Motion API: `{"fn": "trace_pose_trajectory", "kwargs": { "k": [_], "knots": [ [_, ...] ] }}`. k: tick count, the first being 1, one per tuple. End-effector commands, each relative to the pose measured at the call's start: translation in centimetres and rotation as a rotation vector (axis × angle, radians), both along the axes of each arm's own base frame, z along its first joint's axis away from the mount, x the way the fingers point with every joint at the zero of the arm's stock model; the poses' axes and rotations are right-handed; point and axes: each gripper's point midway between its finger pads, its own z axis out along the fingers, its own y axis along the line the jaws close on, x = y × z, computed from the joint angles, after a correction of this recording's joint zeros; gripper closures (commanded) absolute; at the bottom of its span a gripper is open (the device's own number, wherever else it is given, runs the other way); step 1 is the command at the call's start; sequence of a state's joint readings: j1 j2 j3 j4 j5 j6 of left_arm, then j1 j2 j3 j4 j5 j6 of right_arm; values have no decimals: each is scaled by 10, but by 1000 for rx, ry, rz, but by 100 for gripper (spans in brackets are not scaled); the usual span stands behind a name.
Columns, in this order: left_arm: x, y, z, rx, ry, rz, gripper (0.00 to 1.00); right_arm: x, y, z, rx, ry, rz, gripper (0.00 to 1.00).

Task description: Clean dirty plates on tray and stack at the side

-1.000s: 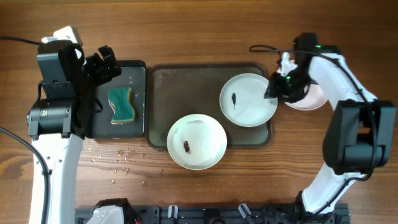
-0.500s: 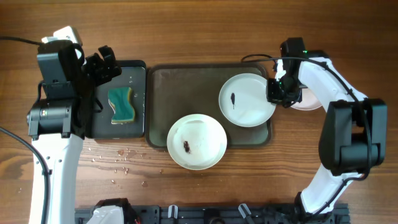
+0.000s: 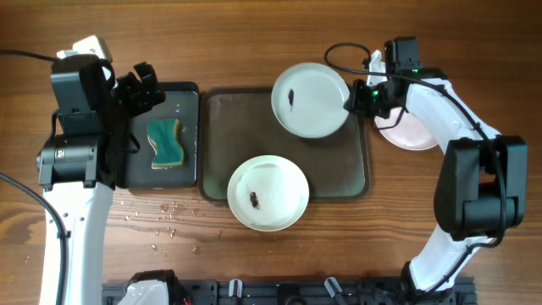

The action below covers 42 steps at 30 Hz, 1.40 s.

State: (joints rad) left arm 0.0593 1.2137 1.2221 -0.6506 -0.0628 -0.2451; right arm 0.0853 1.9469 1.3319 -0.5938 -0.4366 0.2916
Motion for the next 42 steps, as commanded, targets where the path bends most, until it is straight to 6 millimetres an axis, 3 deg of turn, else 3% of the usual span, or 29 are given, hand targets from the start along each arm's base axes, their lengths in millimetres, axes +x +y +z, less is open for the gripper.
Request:
{"fn": "trace_pose_trajectory", "kwargs": {
  "k": [1, 10, 18, 24, 28, 32, 38, 42],
  "knots": [
    [-1, 3, 0, 8, 1, 11, 0, 4, 28, 11, 20, -34, 13, 96],
    [-1, 3, 0, 8, 1, 11, 0, 2, 53, 0, -222, -101, -9, 96],
    [-1, 3, 0, 8, 1, 11, 0, -1, 70, -6, -304, -137, 12, 96],
    [-1, 3, 0, 8, 1, 11, 0, -3, 70, -16, -307, -109, 5, 95],
    [-1, 3, 0, 8, 1, 11, 0, -1, 71, -20, -309, -116, 11, 82],
    [-1, 3, 0, 8, 1, 11, 0, 21, 72, 0, -317, -237, 79, 71],
    [-1, 3, 0, 8, 1, 11, 0, 37, 56, 31, -318, -310, 65, 69],
    [-1, 3, 0, 8, 1, 11, 0, 28, 52, 26, -325, -279, 114, 64]
  ]
}}
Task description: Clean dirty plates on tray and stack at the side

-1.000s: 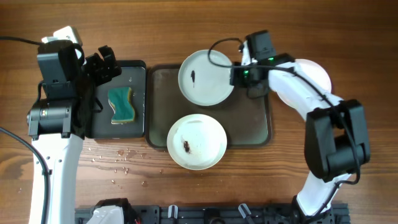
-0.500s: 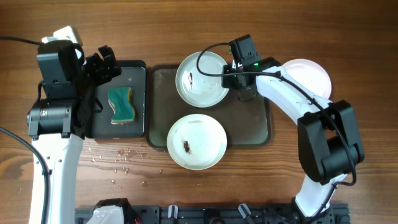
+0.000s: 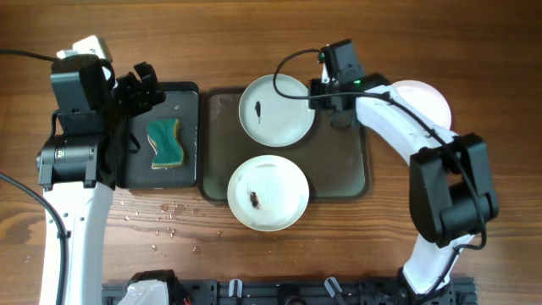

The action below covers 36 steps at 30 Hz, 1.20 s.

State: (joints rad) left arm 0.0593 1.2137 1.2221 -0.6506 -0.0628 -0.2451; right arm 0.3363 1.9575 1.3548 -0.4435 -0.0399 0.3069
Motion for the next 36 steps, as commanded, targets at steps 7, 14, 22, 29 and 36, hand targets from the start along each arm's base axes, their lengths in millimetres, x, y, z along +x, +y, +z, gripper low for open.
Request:
{"fn": "trace_pose_trajectory", "kwargs": {
  "k": [7, 14, 22, 29, 36],
  "knots": [
    [-1, 3, 0, 8, 1, 11, 0, -16, -10, 6, -82, 33, 126, 62],
    [-1, 3, 0, 8, 1, 11, 0, -13, 13, 9, 31, 3, 178, 60],
    [-1, 3, 0, 8, 1, 11, 0, -13, 17, -9, 32, 14, 179, 68],
    [-1, 3, 0, 8, 1, 11, 0, -16, 16, -26, 30, 55, 163, 73],
    [-1, 3, 0, 8, 1, 11, 0, -19, 15, -27, 27, 68, 162, 72]
  ]
}}
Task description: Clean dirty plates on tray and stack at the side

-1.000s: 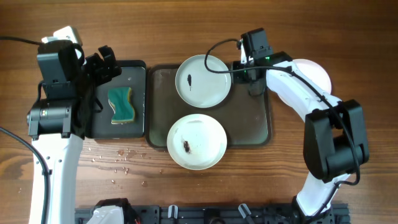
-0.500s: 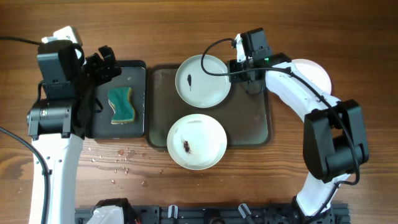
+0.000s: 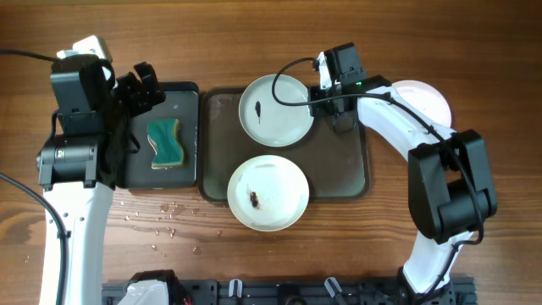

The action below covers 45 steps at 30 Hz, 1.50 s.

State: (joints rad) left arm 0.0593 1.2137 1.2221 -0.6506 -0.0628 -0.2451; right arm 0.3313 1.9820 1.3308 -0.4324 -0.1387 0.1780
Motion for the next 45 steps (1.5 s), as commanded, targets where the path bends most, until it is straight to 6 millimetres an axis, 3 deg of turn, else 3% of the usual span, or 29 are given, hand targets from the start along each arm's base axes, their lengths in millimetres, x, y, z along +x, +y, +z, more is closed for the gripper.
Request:
{"fn": "trace_pose_trajectory", "kwargs": {
  "k": [1, 9, 14, 45],
  "knots": [
    [-1, 3, 0, 8, 1, 11, 0, -7, 3, -10, 9, 38, 7, 72],
    [-1, 3, 0, 8, 1, 11, 0, -6, 15, -5, 81, 40, 7, 72],
    [-1, 3, 0, 8, 1, 11, 0, -3, 4, -9, 19, 27, -19, 72],
    [-1, 3, 0, 8, 1, 11, 0, -7, -2, -24, -17, 59, -35, 88]
  ]
}}
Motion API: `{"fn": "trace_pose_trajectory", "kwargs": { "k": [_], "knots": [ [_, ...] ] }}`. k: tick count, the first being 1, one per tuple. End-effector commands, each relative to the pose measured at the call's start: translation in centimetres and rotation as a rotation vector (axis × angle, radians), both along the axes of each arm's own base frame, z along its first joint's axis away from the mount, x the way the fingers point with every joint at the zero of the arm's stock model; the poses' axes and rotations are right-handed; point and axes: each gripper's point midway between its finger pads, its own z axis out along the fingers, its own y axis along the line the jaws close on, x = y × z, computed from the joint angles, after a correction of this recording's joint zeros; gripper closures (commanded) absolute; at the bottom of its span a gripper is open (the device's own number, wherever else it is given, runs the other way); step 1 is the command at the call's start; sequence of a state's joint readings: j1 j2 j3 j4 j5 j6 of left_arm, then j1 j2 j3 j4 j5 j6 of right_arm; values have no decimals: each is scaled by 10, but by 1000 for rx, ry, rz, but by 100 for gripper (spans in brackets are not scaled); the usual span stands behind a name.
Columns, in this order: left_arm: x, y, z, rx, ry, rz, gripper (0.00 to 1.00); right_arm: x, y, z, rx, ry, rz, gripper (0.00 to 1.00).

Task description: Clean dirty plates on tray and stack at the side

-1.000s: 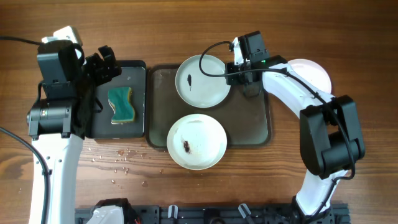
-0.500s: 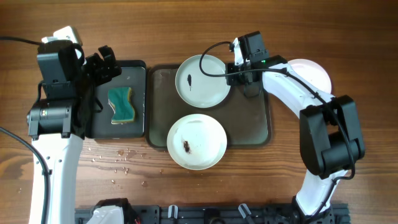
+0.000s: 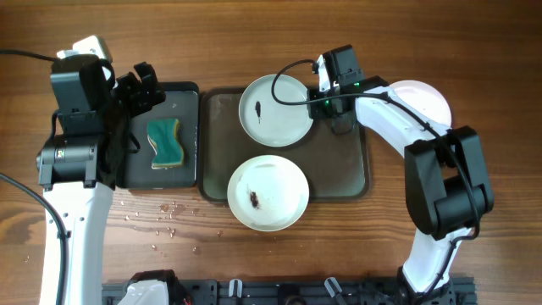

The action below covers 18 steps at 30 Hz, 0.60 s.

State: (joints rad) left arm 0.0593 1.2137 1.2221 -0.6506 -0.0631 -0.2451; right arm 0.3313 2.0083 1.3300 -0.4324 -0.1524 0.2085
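Two dirty white plates lie on the brown tray. The upper plate carries a dark smear. The lower plate has a brown spot and overhangs the tray's front edge. My right gripper sits at the upper plate's right rim and looks shut on it, its fingertips hidden under the wrist. A clean white plate rests on the table right of the tray, partly behind the right arm. My left gripper stands open over the far left corner of the sponge tray.
A teal sponge lies in a small dark tray left of the brown tray. Water drops speckle the wood in front of it. A black rail runs along the table's near edge.
Almost nothing differs: the right arm's elbow has shifted slightly. The upper plate, both grippers and the sponge are where they were.
At first the right gripper held the smeared plate by its rim at the tray's far right corner, covering part of the clean plate. Then plate and gripper were at the tray's far middle, the clean plate uncovered. They have stayed there; the left arm has not moved.
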Motion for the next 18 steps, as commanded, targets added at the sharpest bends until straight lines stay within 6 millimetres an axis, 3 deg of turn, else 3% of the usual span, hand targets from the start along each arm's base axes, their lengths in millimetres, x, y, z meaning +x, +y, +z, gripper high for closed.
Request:
{"fn": "trace_pose_trajectory", "kwargs": {
  "k": [1, 6, 11, 18],
  "knots": [
    [-1, 3, 0, 8, 1, 11, 0, -4, -4, -12, -31, 22, -14, 88],
    [0, 3, 0, 9, 0, 11, 0, -5, -4, -17, -34, 32, -14, 87],
    [10, 8, 16, 25, -75, 29, 0, -5, -3, -18, -31, 33, -12, 87],
    [-2, 7, -2, 20, 13, 28, 0, -5, -3, -18, -31, 32, -12, 94]
  ]
}}
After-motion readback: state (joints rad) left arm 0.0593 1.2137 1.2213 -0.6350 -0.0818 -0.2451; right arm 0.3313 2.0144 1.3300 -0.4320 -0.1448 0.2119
